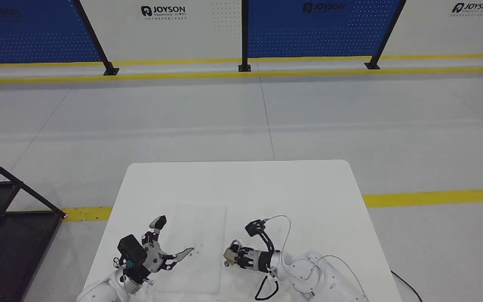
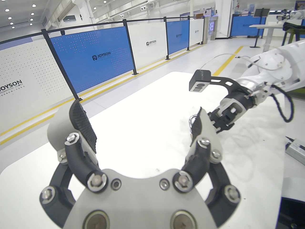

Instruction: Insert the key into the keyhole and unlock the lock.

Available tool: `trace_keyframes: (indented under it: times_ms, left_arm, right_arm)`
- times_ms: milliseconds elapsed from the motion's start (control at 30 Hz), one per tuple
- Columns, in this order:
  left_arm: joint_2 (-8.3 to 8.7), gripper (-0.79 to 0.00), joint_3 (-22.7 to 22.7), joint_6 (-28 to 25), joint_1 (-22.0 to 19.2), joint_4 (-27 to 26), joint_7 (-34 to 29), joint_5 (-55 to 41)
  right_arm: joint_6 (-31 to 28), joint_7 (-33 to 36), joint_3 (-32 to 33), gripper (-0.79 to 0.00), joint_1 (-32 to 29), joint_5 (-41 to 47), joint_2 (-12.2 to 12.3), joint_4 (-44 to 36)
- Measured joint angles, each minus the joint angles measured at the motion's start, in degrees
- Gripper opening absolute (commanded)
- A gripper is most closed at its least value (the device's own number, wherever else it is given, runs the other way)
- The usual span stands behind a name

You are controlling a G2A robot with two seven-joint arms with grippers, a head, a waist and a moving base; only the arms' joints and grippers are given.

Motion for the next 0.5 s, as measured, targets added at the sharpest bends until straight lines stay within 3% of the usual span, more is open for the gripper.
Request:
trace_keyframes:
  times_ms: [367, 400, 433, 500]
  left_arm:
    - [0.35, 0.0, -1.89, 1.07, -0.19, 2.25, 0.5, -2.7]
    - [0.37, 0.0, -1.98, 0.98, -0.28, 2.63, 0.61, -3.05]
    - [0.39, 0.0, -2.04, 0.9, -0.4, 2.99, 0.7, -3.39]
    - [0.4, 0.0, -2.03, 0.86, -0.61, 3.6, 0.84, -3.95]
  right_arm:
    - [6.07, -2.75, -8.9, -0.785, 6.43, 0.52, -3.51, 4.44]
    - [6.46, -2.83, -9.7, -0.668, 7.04, 0.74, -3.89, 4.99]
    - [6.83, -2.84, -10.49, -0.499, 7.62, 0.94, -4.26, 5.55]
    - [7.7, -2.98, -12.16, 0.0, 8.9, 0.95, -5.07, 6.83]
